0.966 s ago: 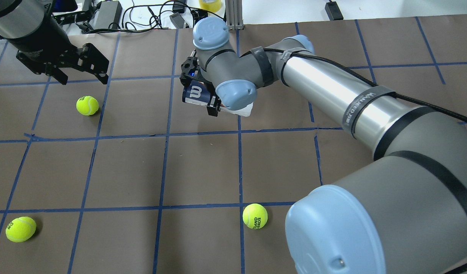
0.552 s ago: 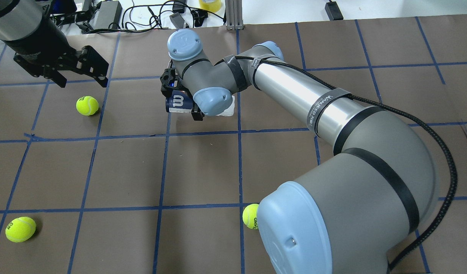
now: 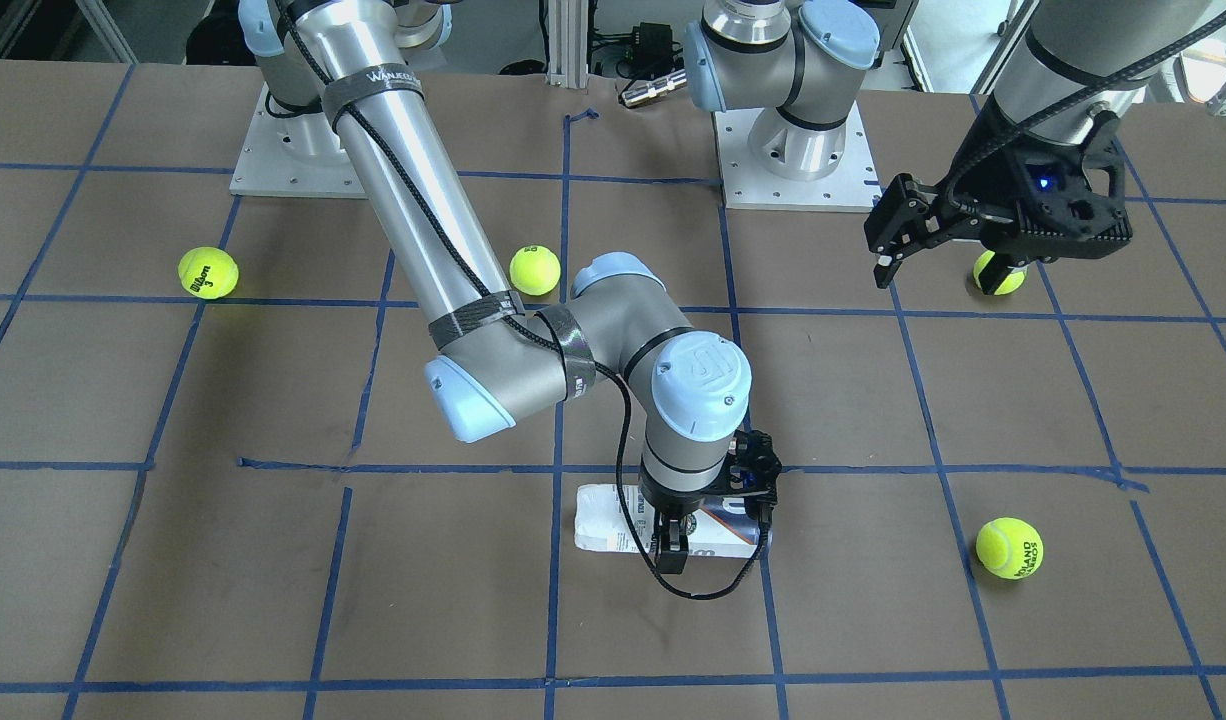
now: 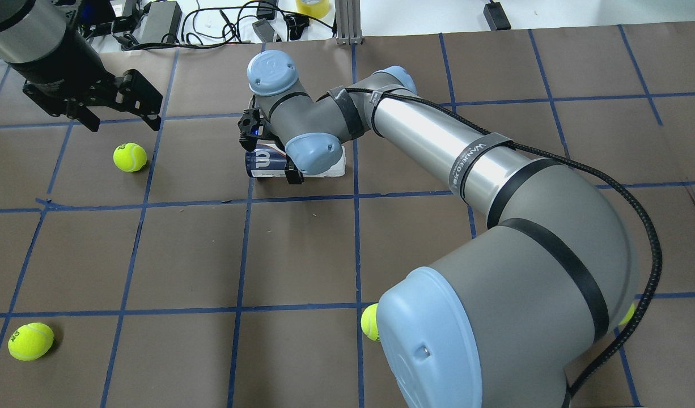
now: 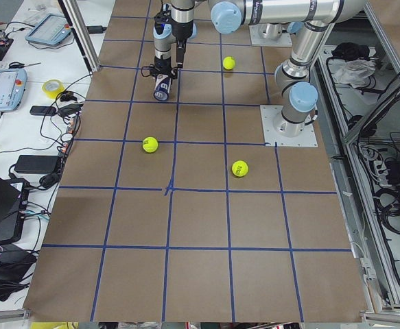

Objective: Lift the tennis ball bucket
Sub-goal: 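Lay the can on its side and open the right gripper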

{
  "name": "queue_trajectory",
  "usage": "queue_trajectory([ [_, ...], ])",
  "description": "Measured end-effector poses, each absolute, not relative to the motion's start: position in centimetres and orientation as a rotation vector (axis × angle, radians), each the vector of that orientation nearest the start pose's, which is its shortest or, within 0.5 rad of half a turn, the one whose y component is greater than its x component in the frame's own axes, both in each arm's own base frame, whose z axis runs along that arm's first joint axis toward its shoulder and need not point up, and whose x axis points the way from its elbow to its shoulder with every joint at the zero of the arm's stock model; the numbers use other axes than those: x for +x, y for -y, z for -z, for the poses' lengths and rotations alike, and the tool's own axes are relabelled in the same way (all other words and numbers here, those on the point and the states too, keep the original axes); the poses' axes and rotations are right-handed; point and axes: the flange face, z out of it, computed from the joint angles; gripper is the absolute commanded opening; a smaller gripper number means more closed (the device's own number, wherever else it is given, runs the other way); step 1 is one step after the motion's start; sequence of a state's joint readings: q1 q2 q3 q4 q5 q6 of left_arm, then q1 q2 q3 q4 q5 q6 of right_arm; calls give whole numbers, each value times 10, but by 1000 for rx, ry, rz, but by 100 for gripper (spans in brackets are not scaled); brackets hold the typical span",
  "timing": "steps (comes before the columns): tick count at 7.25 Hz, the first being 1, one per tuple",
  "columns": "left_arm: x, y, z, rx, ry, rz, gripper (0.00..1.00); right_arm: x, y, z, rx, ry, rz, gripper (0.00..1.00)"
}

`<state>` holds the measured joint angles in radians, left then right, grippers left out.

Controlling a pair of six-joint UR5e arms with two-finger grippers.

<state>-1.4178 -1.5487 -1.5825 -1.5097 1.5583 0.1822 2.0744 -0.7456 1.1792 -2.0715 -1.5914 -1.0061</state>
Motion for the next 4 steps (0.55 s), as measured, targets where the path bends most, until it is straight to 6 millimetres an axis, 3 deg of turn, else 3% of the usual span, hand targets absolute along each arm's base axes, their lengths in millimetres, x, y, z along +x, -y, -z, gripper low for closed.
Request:
queue_trajectory([
  [1, -58, 504, -499, 41, -3142, 114, 100, 486, 614, -203, -2169, -2316, 71, 100],
  [2, -57, 506, -497, 40, -3145, 107, 100, 477, 616, -228, -2154, -2331, 73, 100],
  [3, -56, 507, -495, 42, -3150, 101, 100, 449, 625, -266, -2104, -2374, 88, 100],
  [4, -56, 508, -494, 44, -3158, 100, 100, 405, 639, -307, -2023, -2443, 119, 100],
])
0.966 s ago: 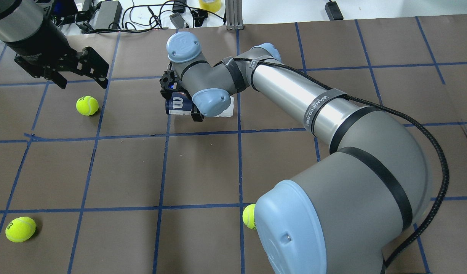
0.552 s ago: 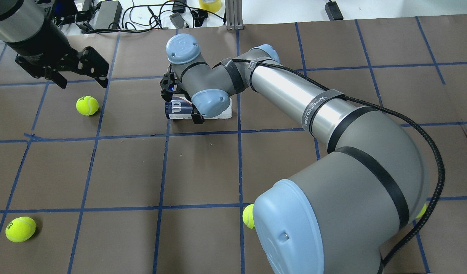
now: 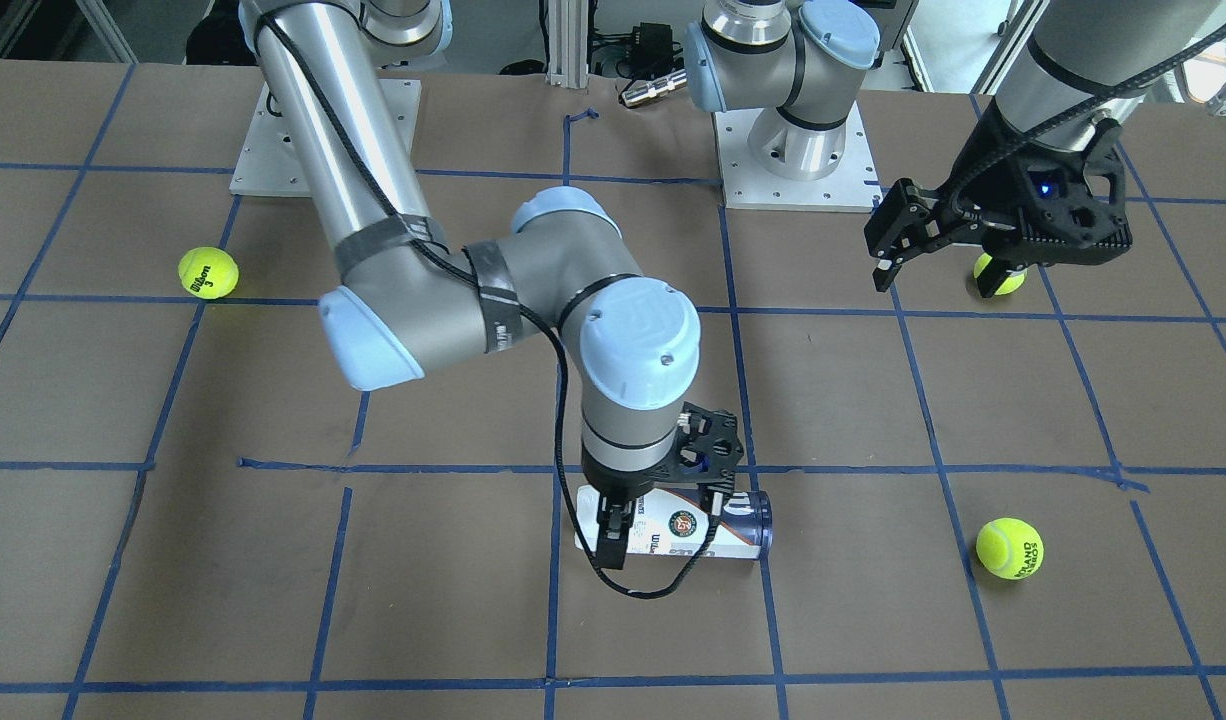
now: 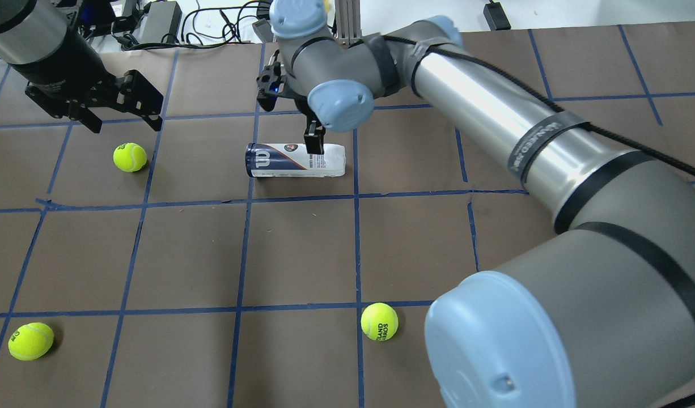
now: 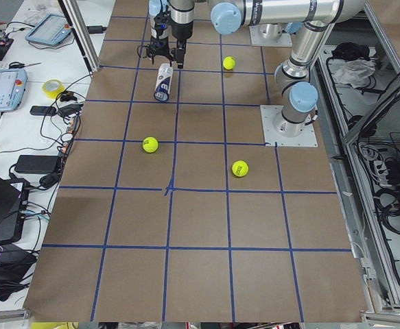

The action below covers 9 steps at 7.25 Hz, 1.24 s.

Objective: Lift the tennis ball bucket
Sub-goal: 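Lay the can on its side and open the right gripper, then move the left gripper to the can's navy end while right gripper withdraws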

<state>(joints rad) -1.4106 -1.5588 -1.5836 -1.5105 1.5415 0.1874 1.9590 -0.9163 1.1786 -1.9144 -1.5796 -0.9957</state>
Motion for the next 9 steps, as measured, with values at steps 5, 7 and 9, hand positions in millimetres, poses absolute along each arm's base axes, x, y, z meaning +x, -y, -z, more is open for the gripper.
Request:
queue_trajectory([
  [5, -60, 555, -438, 41, -3279, 153, 100, 187, 638, -453, -1357, -2858, 104, 98],
  [7, -66, 580, -390, 55, -3384, 205, 100, 145, 601, -465, -872, -3032, 68, 100],
  [9, -70, 599, -343, 51, -3472, 166, 100, 133, 575, -465, -365, -3130, 34, 100],
])
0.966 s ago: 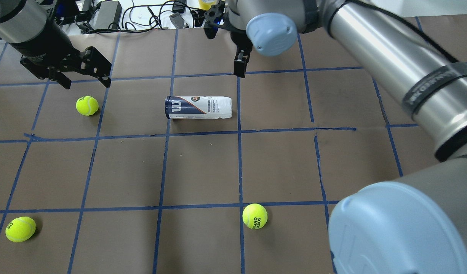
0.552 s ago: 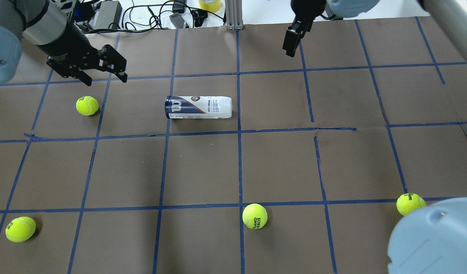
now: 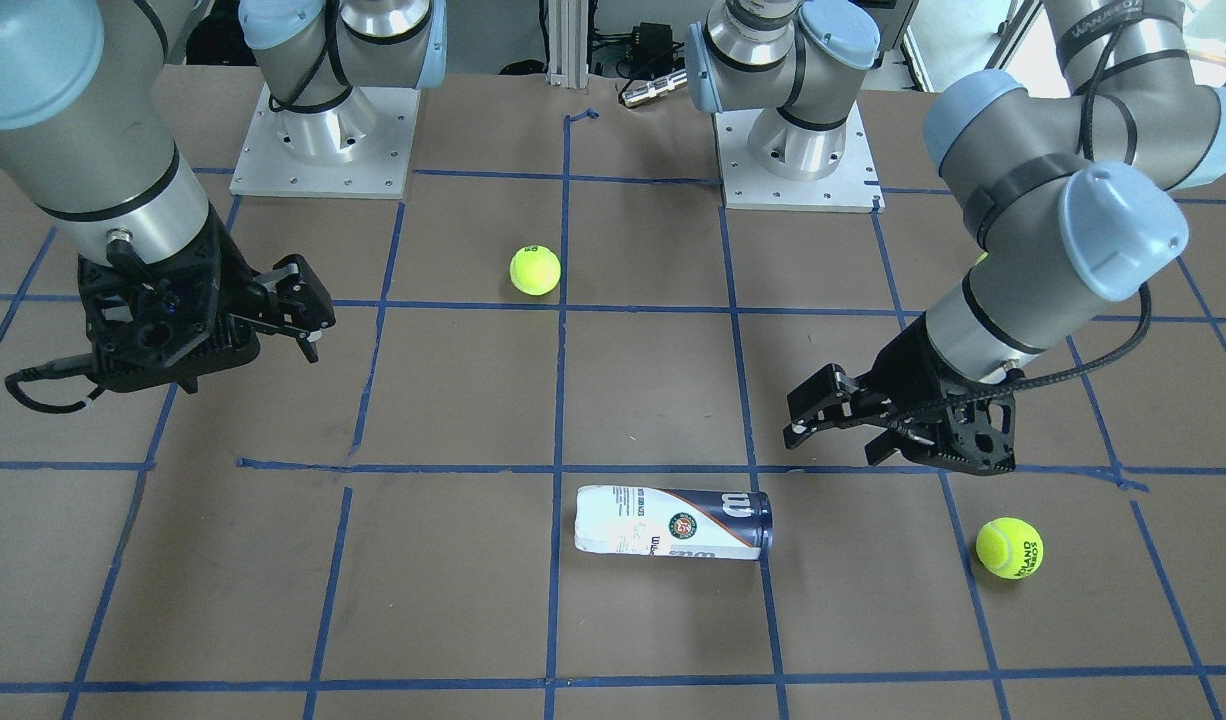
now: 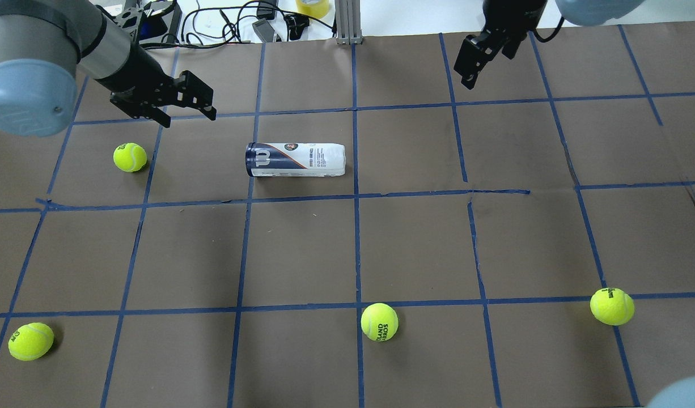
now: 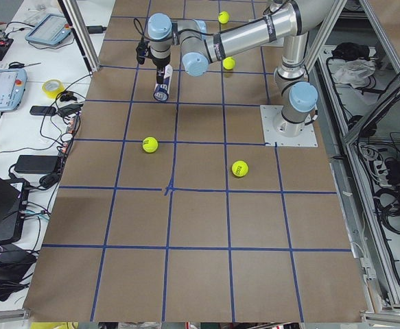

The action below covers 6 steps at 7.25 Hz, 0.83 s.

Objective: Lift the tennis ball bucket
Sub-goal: 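Move the left gripper to the can's navy end while right gripper withdraws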

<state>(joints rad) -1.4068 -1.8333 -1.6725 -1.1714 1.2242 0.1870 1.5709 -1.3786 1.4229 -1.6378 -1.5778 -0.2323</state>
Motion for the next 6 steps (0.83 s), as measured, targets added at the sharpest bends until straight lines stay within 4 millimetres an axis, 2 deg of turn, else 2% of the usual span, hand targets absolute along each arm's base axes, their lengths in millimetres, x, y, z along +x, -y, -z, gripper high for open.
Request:
queue_trajectory([
  [1, -73, 607, -323, 47, -3523, 139, 100, 132, 568, -468, -169, -3146, 25, 100],
  [2, -76, 615, -303, 41, -3568, 115, 100, 132, 562, -474, -65, -3149, 29, 100],
  [4, -80, 625, -267, 19, -3642, 46, 100, 133, 554, -487, -11, -3142, 60, 100],
  [6, -80, 630, -241, 36, -3664, -12, 100, 134, 548, -498, -6, -3143, 98, 100],
])
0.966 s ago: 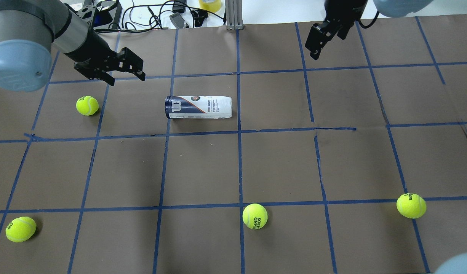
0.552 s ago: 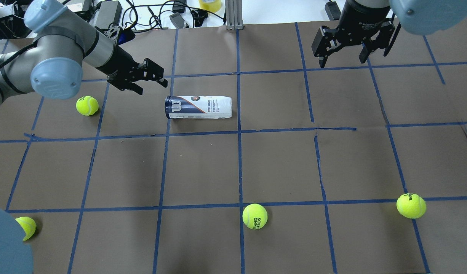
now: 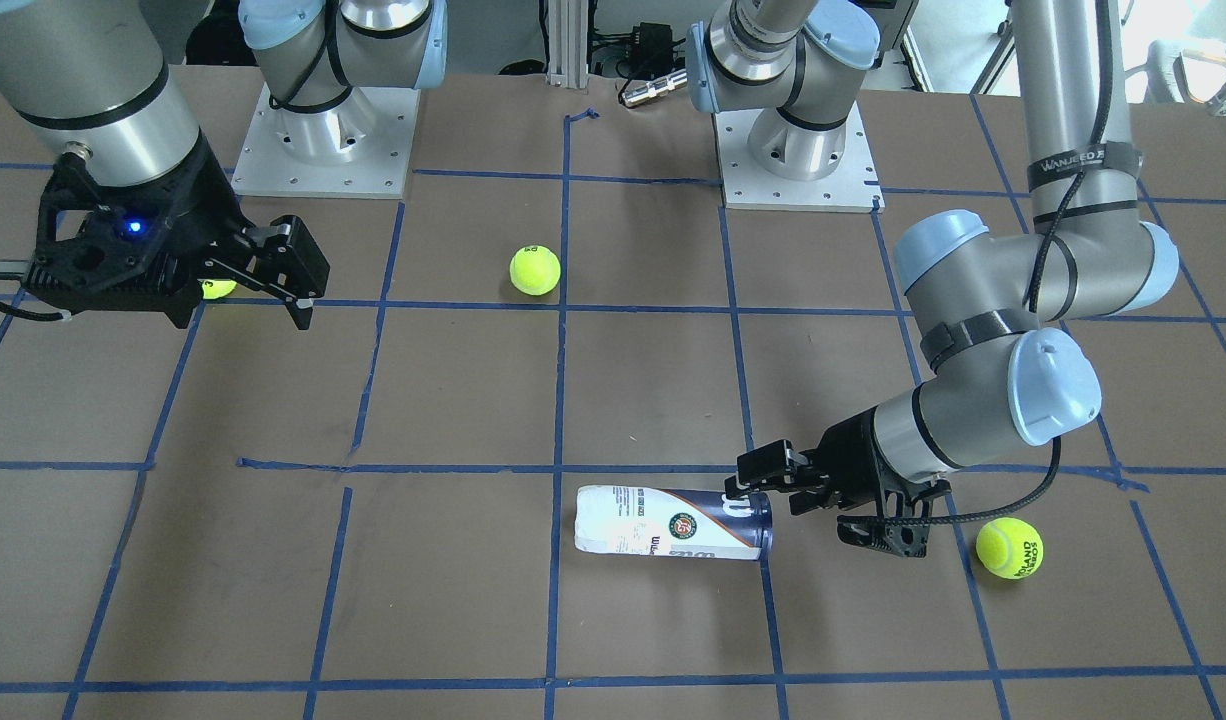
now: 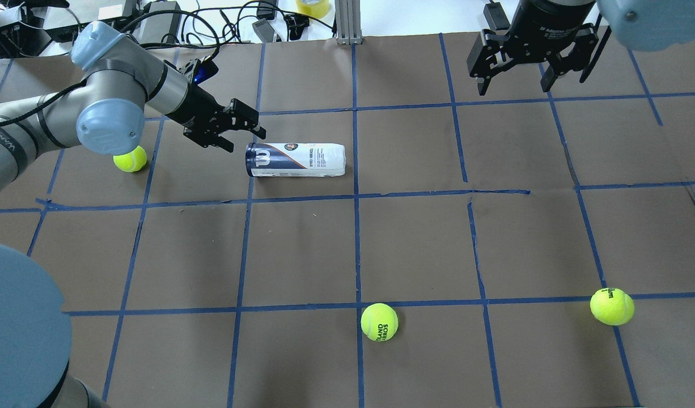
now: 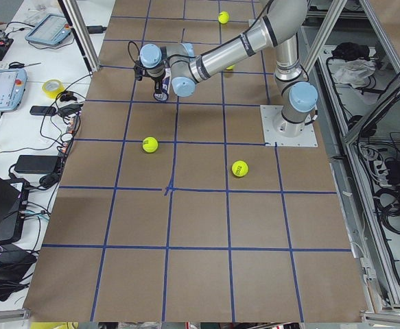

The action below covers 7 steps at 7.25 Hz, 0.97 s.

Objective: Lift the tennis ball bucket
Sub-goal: 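Move the left gripper to the can's navy end while right gripper withdraws, then grasp the navy end of the lying can with the left gripper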

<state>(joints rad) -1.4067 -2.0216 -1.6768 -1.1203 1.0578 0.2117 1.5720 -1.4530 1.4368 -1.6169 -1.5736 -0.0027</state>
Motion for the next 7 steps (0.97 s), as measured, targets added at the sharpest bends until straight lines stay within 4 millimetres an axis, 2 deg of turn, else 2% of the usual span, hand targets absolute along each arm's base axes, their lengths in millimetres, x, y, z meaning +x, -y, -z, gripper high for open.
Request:
queue_trajectory([
  [4, -85, 638, -210, -20, 2546, 31, 100, 134, 538, -508, -11, -3150, 116, 100],
  [5, -86, 639, -204, -12, 2534, 37, 80, 134, 538, -509, -13, -3150, 117, 100],
  [6, -87, 640, -201, -5, 2520, 39, 41, 134, 537, -510, -14, -3151, 117, 100],
  [7, -88, 641, -199, 4, 2502, 41, 8, 134, 537, -510, -15, -3151, 115, 100],
])
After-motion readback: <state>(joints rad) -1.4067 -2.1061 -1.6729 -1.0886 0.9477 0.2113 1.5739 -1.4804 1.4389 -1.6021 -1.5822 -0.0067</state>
